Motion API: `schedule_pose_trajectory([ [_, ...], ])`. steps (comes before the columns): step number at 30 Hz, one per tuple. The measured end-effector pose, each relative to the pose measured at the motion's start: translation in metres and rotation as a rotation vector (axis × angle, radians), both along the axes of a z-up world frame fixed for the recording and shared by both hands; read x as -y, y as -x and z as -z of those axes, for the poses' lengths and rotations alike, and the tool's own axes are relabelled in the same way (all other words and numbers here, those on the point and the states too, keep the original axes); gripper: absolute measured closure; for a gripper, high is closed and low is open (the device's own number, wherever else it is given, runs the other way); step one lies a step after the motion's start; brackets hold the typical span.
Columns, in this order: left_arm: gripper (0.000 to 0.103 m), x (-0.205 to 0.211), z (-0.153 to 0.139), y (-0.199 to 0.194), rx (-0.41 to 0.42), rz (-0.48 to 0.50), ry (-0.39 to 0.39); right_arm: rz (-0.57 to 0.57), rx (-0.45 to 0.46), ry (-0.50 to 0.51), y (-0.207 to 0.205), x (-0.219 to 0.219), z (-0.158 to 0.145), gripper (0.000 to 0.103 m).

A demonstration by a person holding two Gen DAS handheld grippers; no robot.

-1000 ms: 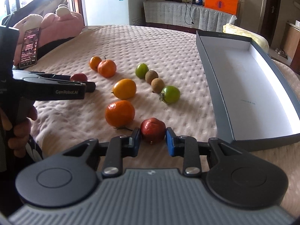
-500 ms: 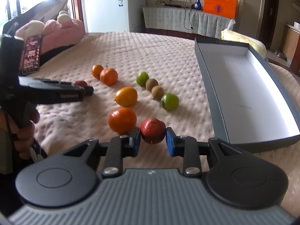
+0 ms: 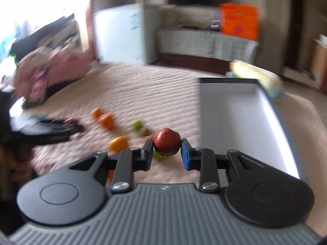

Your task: Organize fruits

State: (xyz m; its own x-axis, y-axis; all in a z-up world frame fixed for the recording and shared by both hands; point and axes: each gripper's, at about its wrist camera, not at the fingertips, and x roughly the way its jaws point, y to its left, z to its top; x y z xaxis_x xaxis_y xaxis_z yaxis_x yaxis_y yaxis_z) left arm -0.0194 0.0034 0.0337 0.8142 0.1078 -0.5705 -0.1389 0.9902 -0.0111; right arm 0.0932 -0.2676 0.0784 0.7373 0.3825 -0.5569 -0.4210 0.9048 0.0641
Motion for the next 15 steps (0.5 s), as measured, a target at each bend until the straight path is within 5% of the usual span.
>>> schedule_pose_trajectory([
  [4, 0.063, 0.015, -0.007, 0.001, 0.011, 0.038, -0.018, 0.149, -0.018, -0.098, -0.011, 0.031, -0.001, 0.071],
  [15, 0.063, 0.073, -0.021, -0.006, 0.045, 0.163, -0.017, 0.426, -0.25, -0.013, -0.052, 0.089, 0.034, 0.071],
])
